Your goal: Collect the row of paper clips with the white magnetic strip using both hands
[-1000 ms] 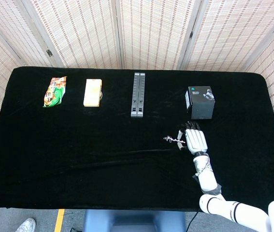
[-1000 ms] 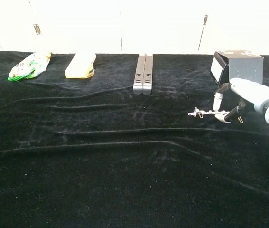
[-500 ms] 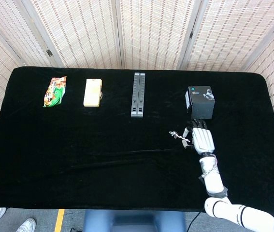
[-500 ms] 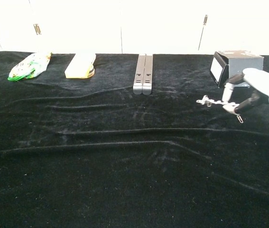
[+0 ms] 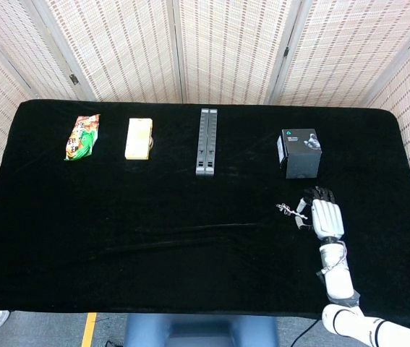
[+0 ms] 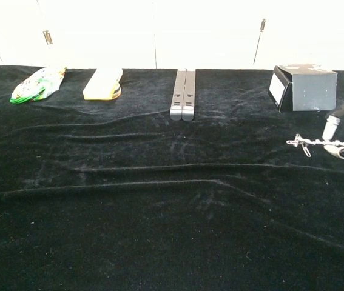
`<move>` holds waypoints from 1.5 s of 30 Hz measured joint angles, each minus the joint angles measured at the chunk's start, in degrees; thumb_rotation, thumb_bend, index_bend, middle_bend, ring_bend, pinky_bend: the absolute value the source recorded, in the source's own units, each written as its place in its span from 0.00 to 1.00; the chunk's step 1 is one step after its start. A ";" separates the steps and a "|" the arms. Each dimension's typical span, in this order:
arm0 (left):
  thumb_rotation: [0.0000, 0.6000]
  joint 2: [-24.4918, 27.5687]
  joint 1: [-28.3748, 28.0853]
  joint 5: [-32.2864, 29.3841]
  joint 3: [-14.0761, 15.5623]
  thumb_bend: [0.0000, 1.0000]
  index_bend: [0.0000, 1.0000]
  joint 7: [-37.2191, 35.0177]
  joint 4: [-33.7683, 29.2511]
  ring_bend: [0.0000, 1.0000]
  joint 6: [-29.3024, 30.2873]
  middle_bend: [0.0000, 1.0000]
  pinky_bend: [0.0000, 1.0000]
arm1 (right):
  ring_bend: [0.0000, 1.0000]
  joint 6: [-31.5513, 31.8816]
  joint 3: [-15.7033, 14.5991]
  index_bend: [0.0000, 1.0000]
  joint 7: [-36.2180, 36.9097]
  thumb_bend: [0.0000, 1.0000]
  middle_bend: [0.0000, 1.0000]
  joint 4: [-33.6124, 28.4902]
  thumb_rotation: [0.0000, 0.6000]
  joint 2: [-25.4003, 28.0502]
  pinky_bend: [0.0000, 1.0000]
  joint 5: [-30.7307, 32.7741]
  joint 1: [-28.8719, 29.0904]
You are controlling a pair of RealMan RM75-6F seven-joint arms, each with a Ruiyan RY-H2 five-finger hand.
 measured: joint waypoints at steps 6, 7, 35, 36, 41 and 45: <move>1.00 -0.01 -0.30 -0.18 0.06 0.46 0.39 0.24 0.07 0.08 -0.71 0.21 0.01 | 0.08 -2.14 0.53 0.85 2.30 0.48 0.22 3.81 1.00 -1.38 0.00 0.34 -0.21; 1.00 -0.01 -0.31 -0.20 0.06 0.46 0.39 0.19 0.11 0.08 -0.77 0.21 0.01 | 0.08 -2.41 0.69 0.85 2.50 0.48 0.22 4.33 1.00 -1.64 0.00 0.33 -0.17; 1.00 0.05 -0.20 -0.05 0.06 0.46 0.39 0.66 -0.25 0.08 0.14 0.21 0.01 | 0.08 2.38 -0.14 0.85 3.83 0.48 0.22 0.38 1.00 -0.55 0.00 -5.28 -3.53; 1.00 0.04 -0.20 0.00 0.08 0.46 0.39 0.92 -0.37 0.08 0.27 0.21 0.01 | 0.08 3.43 -0.63 0.85 3.95 0.48 0.22 -0.81 1.00 0.03 0.00 -6.18 -4.18; 1.00 -0.06 -0.14 0.25 0.23 0.46 0.39 2.82 -1.25 0.08 1.16 0.21 0.02 | 0.08 10.05 -4.81 0.85 4.47 0.48 0.22 -6.23 1.00 3.11 0.00 -12.33 -8.77; 1.00 -0.08 0.02 0.66 0.36 0.46 0.39 4.41 -2.33 0.08 2.45 0.21 0.01 | 0.08 13.92 -8.70 0.85 5.20 0.48 0.22 -7.78 1.00 4.41 0.00 -16.30 -12.50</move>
